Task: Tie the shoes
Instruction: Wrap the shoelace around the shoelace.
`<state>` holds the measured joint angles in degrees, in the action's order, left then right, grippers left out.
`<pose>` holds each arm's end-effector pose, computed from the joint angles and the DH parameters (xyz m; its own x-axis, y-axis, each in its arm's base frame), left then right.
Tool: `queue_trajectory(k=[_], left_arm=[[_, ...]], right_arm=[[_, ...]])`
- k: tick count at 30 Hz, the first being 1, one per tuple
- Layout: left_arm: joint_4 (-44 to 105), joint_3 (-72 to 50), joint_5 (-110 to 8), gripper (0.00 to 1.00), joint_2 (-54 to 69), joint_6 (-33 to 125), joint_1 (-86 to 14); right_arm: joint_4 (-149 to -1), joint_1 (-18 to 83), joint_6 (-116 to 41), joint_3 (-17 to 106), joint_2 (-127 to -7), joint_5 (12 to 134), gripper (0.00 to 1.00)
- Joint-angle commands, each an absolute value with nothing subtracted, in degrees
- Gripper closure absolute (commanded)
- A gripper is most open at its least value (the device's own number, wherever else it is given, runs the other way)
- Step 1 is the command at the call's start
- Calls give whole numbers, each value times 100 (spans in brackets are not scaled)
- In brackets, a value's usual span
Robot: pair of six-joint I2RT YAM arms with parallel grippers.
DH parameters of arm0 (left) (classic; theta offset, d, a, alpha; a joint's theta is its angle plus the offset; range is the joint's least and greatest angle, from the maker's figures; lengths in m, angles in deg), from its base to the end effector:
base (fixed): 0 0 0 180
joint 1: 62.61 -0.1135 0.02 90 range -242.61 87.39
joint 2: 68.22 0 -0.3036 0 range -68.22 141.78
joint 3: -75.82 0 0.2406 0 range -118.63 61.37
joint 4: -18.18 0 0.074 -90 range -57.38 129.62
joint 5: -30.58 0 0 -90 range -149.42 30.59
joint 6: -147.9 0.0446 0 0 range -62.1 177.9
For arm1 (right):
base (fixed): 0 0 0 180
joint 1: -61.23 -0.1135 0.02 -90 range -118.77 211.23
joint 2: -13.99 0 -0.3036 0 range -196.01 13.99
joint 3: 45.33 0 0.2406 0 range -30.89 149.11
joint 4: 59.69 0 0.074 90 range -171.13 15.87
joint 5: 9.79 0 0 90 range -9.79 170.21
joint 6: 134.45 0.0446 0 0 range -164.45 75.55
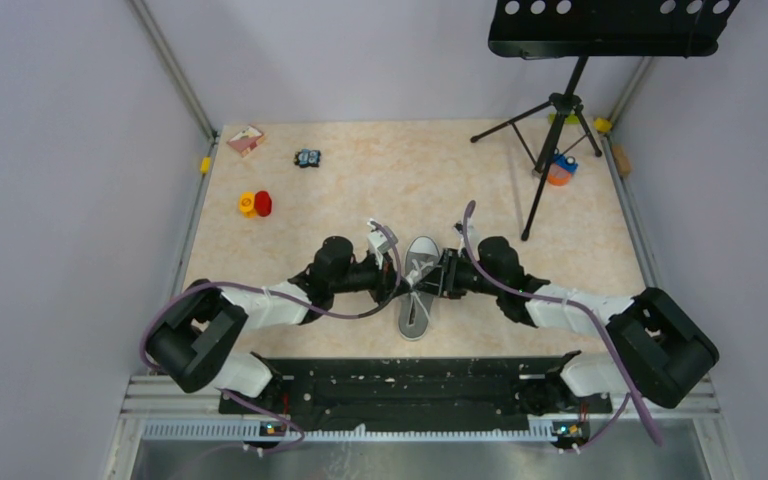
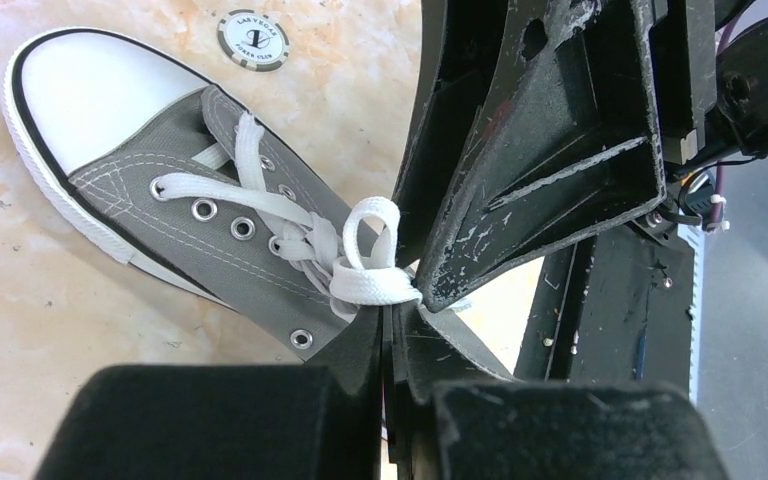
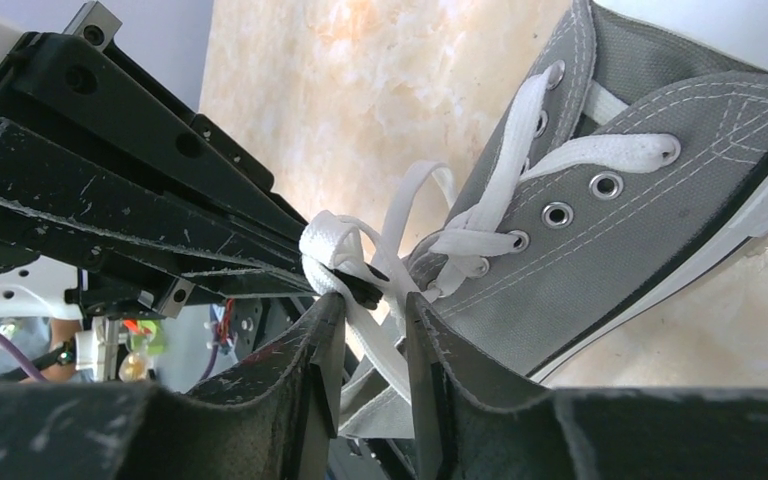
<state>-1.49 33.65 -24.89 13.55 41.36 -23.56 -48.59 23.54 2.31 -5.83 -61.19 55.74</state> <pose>0.1907 -0.1872 0.2229 -0.5193 0.1193 -0.8462 0.8189 0.3526 -0.4529 0.1802 0.1626 0.2190 -0.8480 0.1827 -0.4975 -0.3456 0.5209 0.7805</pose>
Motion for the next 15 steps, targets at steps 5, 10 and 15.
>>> queue_trajectory(k=[5,10,15], left_arm=[[-403,3326,-2276,100,1224,4181,-2340],[-385,3308,-2254,100,1225,4172,-2340],[-385,3307,-2242,100,1228,4151,-2336]], right_arm=[[-4863,2431,24,-434,-6175,5861,63],[-4957,2432,-51,-331,-6233,5973,62],[-4847,2441,-22,-278,-6327,6001,66]])
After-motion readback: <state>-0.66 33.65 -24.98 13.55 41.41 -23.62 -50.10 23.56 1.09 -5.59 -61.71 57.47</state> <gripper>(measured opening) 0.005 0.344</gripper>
